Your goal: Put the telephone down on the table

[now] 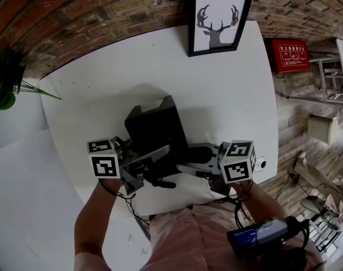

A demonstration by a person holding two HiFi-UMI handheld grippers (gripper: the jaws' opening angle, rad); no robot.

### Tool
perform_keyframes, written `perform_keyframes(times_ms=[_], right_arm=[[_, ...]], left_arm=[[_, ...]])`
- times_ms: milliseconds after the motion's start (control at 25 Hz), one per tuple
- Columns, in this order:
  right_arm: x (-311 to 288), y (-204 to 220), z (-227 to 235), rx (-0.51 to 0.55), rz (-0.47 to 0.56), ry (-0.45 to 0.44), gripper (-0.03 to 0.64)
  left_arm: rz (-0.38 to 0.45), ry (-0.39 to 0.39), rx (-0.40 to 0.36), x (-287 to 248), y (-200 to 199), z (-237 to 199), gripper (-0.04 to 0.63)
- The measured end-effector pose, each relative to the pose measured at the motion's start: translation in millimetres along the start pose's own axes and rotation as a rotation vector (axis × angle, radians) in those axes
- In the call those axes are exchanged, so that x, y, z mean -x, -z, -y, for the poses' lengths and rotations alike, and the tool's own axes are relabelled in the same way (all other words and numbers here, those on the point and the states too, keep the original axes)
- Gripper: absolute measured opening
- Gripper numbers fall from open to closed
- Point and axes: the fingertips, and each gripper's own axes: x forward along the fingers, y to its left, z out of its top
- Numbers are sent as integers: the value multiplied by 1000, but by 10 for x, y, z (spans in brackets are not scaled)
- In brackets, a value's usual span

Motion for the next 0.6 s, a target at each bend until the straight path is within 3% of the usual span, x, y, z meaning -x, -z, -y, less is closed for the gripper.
perform_keyframes(times_ms=[600], right_arm=[[-25,-14,44,-29,-1,57,230]], left_arm=[[-24,-6,-1,-38,-11,-38,161]])
